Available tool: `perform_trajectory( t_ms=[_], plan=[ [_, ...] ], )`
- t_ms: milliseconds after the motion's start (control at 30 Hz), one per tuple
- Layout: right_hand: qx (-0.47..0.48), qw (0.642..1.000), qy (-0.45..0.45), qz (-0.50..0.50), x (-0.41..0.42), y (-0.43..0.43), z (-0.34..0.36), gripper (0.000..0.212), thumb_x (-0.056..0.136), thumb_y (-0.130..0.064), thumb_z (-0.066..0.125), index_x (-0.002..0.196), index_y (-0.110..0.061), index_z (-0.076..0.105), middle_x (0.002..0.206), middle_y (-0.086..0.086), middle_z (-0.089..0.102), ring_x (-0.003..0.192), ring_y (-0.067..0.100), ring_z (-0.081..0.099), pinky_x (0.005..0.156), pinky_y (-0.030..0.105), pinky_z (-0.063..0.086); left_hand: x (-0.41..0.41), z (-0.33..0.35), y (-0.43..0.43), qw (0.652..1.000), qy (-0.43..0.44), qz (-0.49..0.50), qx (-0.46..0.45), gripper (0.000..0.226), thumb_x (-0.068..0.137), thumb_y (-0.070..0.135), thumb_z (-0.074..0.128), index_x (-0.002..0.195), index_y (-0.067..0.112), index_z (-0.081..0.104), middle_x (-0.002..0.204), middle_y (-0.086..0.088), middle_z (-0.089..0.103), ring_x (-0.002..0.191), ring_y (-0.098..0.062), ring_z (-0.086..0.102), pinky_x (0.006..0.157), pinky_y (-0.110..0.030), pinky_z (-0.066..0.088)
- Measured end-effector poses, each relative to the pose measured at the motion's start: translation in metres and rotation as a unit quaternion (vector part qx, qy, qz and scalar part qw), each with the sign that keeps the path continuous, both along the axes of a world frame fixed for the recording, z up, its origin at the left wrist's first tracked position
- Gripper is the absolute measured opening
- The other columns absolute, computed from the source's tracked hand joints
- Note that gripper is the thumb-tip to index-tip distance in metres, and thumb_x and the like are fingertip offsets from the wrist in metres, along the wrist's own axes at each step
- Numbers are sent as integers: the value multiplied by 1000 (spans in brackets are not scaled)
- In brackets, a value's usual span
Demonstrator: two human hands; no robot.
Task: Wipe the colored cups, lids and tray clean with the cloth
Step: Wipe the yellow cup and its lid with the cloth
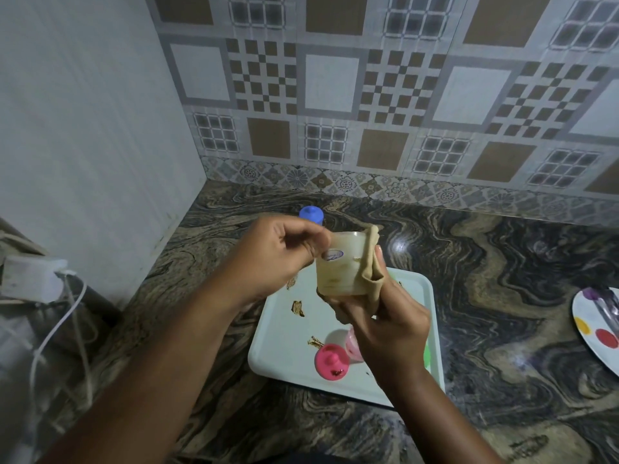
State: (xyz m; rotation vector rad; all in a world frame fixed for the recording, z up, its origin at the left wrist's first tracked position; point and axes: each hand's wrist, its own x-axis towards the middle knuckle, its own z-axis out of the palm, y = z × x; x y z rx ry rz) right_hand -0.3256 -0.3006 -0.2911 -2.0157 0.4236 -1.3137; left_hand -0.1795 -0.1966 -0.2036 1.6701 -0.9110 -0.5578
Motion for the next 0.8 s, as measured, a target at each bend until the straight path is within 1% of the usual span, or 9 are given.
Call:
perform_trajectory(
  t_ms=[100, 167, 233, 367, 467, 533, 600, 700, 800],
  plan=[
    [-53, 998, 10, -14, 0, 3, -2, 65, 82, -36, 79, 119, 14, 64, 85, 10, 74, 74, 4, 61, 74, 11, 53, -1, 4, -3, 999, -37, 16, 1, 7, 82, 37, 74, 78, 31, 76, 81, 1, 77, 81, -22, 73, 82, -50, 60],
    [-114, 993, 27, -31, 2, 6, -5, 63, 77, -25, 86, 124, 11, 62, 114, 27, 71, 105, 17, 69, 95, 14, 51, -5, 5, -5, 994, -105, 24, 18, 16, 87, 27, 74, 72, 34, 72, 76, 6, 75, 75, -13, 70, 75, -34, 59],
    [-146, 988, 38, -24, 3, 9, -7, 62, 76, -20, 87, 126, 7, 62, 129, 31, 61, 121, 28, 63, 102, 22, 51, -14, 8, -6, 982, -185, 39, 30, 22, 87, 22, 73, 70, 35, 69, 73, 11, 72, 70, -5, 66, 67, -20, 51],
    [-78, 996, 33, -8, -2, 9, -8, 62, 84, -25, 77, 131, 7, 54, 120, 28, 68, 106, 28, 71, 93, 21, 55, -13, 9, -3, 984, -166, 12, 57, 6, 89, 35, 70, 86, 34, 76, 87, 14, 75, 84, 0, 68, 79, -22, 54],
    [-14, 1000, 28, 4, -4, 7, 1, 62, 83, -26, 70, 132, 9, 53, 94, 25, 74, 82, 13, 66, 81, 6, 48, 0, 8, 2, 996, -57, -28, 56, 23, 87, 47, 68, 100, 31, 78, 100, 6, 77, 99, -14, 72, 93, -44, 56],
    [-37, 999, 26, -3, -3, 7, -1, 60, 84, -22, 73, 131, 11, 53, 96, 25, 74, 85, 12, 67, 85, 6, 48, 1, 9, 1, 998, -47, -16, 26, 20, 79, 46, 71, 89, 31, 78, 94, 4, 78, 94, -18, 73, 90, -48, 58],
    [-85, 996, 24, -19, -1, 9, -5, 62, 81, -17, 82, 129, 10, 54, 114, 29, 71, 103, 25, 72, 94, 18, 54, -1, 10, -3, 997, -80, 2, 18, 3, 81, 36, 74, 79, 35, 76, 85, 7, 77, 85, -13, 73, 83, -37, 59],
    [-134, 990, 27, -34, 1, 11, -10, 64, 75, -17, 86, 126, 11, 59, 127, 31, 62, 121, 27, 63, 105, 21, 48, -16, 13, -7, 985, -169, 24, 33, 13, 85, 26, 75, 75, 35, 74, 78, 11, 74, 76, -5, 68, 70, -22, 53],
    [-83, 996, 18, -20, -1, 11, -7, 66, 81, -23, 81, 132, 7, 54, 118, 26, 69, 110, 18, 68, 95, 13, 50, -24, 10, -7, 982, -185, 37, 19, 9, 87, 37, 72, 87, 30, 78, 82, 13, 75, 80, -4, 69, 75, -28, 54]
  ],
)
